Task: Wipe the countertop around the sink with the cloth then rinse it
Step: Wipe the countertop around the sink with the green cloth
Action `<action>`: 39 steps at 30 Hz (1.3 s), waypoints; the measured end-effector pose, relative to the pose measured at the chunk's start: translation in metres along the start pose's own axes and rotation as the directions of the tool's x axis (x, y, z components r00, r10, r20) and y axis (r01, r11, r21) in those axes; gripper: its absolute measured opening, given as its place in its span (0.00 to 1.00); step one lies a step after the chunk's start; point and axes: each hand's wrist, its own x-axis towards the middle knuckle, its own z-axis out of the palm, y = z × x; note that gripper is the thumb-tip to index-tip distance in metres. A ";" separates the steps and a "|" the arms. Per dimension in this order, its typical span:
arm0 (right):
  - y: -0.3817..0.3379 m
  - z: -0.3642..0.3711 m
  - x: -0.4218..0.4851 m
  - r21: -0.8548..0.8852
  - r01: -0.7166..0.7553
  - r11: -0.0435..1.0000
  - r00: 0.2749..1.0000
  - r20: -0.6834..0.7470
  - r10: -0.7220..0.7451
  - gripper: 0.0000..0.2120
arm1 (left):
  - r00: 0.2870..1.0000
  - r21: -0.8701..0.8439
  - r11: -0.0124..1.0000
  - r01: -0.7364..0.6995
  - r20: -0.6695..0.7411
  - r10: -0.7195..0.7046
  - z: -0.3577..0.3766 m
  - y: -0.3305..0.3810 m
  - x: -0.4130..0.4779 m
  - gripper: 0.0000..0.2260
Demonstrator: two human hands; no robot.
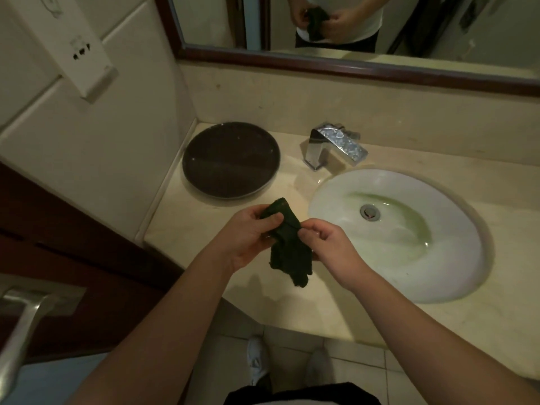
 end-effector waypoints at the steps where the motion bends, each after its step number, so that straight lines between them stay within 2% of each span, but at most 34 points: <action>1: -0.001 -0.001 -0.001 0.024 -0.033 0.999 0.999 0.017 0.033 0.07 | 1.000 0.000 1.000 -0.002 -0.005 0.002 0.001 0.000 0.000 0.21; 5: 0.001 -0.003 -0.001 0.116 -0.102 0.988 0.994 0.038 0.098 0.10 | 1.000 -0.054 0.998 0.016 -0.019 -0.017 0.005 -0.001 0.000 0.17; 11: 0.001 -0.001 -0.004 0.070 -0.062 0.996 0.996 -0.062 0.066 0.11 | 0.991 0.005 0.994 0.110 -0.072 -0.110 0.014 0.003 0.002 0.08; 14: -0.001 0.005 -0.006 -0.092 -0.009 0.996 0.997 -0.075 0.002 0.12 | 0.985 0.048 0.985 0.164 -0.070 -0.160 0.021 0.007 0.002 0.10; 17: -0.004 0.008 -0.004 -0.273 -0.026 0.962 0.985 -0.173 -0.023 0.12 | 0.981 0.125 0.977 0.171 -0.110 -0.157 0.027 0.011 0.002 0.12; 21: -0.004 0.002 -0.006 -0.250 0.014 0.968 0.984 -0.171 -0.058 0.10 | 0.982 0.173 0.974 0.147 -0.146 -0.122 0.030 0.014 0.000 0.11; 23: -0.003 0.002 -0.007 -0.293 0.024 0.956 0.987 -0.148 -0.070 0.12 | 0.990 0.194 0.974 0.120 -0.100 -0.102 0.035 0.016 -0.001 0.11; 24: -0.002 0.003 -0.007 -0.284 0.019 0.959 0.984 -0.162 -0.067 0.14 | 0.993 0.198 0.974 0.112 -0.065 -0.101 0.039 0.017 -0.001 0.12; 26: -0.003 0.003 -0.007 -0.173 0.012 0.985 0.966 -0.253 -0.056 0.10 | 0.995 0.211 0.973 0.094 -0.051 -0.085 0.045 0.021 -0.001 0.15; 28: -0.004 -0.003 -0.008 -0.092 -0.007 0.996 0.926 -0.376 -0.028 0.05 | 0.988 0.266 0.962 0.063 -0.153 -0.023 0.043 0.024 0.003 0.15; 31: -0.003 -0.016 -0.006 -0.222 -0.014 0.975 0.885 -0.457 -0.091 0.05 | 0.949 0.218 0.973 0.070 -0.316 0.003 0.025 0.024 0.006 0.13; 33: -0.003 -0.012 -0.002 -0.372 0.077 0.925 0.903 -0.368 -0.223 0.14 | 0.903 0.117 0.992 0.036 -0.428 0.018 0.007 0.019 0.005 0.11; 36: 0.003 0.019 0.017 -0.502 0.365 0.784 0.879 -0.092 -0.468 0.22 | 0.749 0.058 0.992 -0.111 -0.651 0.122 -0.030 0.011 -0.001 0.07; 37: 0.006 0.034 0.027 -0.523 0.430 0.736 0.869 0.018 -0.495 0.23 | 0.689 0.034 0.985 -0.171 -0.711 0.144 -0.042 0.009 -0.005 0.08; 39: 0.022 0.060 0.044 -0.581 0.511 0.633 0.859 0.308 -0.410 0.24 | 0.576 0.090 0.962 -0.258 -0.785 0.228 -0.064 0.001 -0.012 0.08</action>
